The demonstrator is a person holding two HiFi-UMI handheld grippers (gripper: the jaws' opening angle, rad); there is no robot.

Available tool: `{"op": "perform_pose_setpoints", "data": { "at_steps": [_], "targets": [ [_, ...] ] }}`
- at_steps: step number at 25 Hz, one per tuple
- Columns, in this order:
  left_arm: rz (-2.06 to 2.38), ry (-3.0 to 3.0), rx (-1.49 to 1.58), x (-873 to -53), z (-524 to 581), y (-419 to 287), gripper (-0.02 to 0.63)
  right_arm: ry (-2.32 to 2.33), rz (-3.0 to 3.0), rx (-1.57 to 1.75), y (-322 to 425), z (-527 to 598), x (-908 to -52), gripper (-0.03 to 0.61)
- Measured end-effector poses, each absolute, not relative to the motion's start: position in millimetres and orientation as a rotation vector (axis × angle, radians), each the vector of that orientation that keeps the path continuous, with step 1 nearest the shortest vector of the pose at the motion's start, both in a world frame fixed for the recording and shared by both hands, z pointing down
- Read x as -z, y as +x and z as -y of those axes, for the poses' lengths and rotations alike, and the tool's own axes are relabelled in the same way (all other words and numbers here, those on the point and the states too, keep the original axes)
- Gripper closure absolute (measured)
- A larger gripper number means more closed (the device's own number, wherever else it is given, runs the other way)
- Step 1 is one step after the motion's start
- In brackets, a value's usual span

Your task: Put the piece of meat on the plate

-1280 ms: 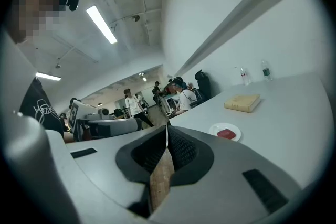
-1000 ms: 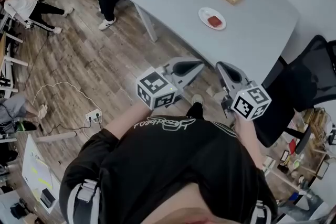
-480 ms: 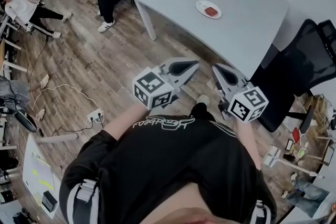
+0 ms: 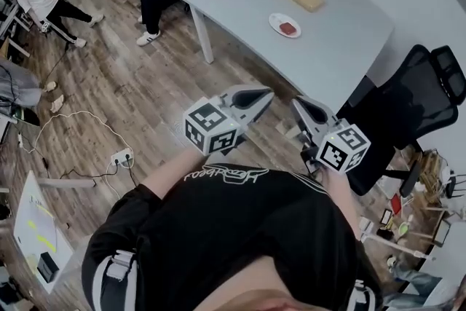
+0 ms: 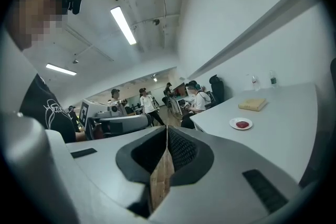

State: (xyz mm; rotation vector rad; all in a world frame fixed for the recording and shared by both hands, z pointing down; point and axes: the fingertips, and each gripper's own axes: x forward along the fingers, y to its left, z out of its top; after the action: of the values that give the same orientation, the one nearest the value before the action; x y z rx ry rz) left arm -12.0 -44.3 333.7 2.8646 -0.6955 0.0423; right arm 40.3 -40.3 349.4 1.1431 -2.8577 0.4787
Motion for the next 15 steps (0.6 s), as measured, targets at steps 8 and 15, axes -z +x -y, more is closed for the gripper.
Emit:
{"op": "perform_pose_setpoints", "data": {
  "at_steps": [8,15],
  "targets": [
    [0.711,2.849,-0.053,-333.7,25.4,3.5,0.606,1.118,2.8,-0.404,52.1,24.9,-355.4,0.563],
    [0.734,2.848,-0.07,-332.1,27.1,-4.0,0.606,1.092,2.806,-0.388,45.2,27.3,-350.2,0.563]
  ]
}}
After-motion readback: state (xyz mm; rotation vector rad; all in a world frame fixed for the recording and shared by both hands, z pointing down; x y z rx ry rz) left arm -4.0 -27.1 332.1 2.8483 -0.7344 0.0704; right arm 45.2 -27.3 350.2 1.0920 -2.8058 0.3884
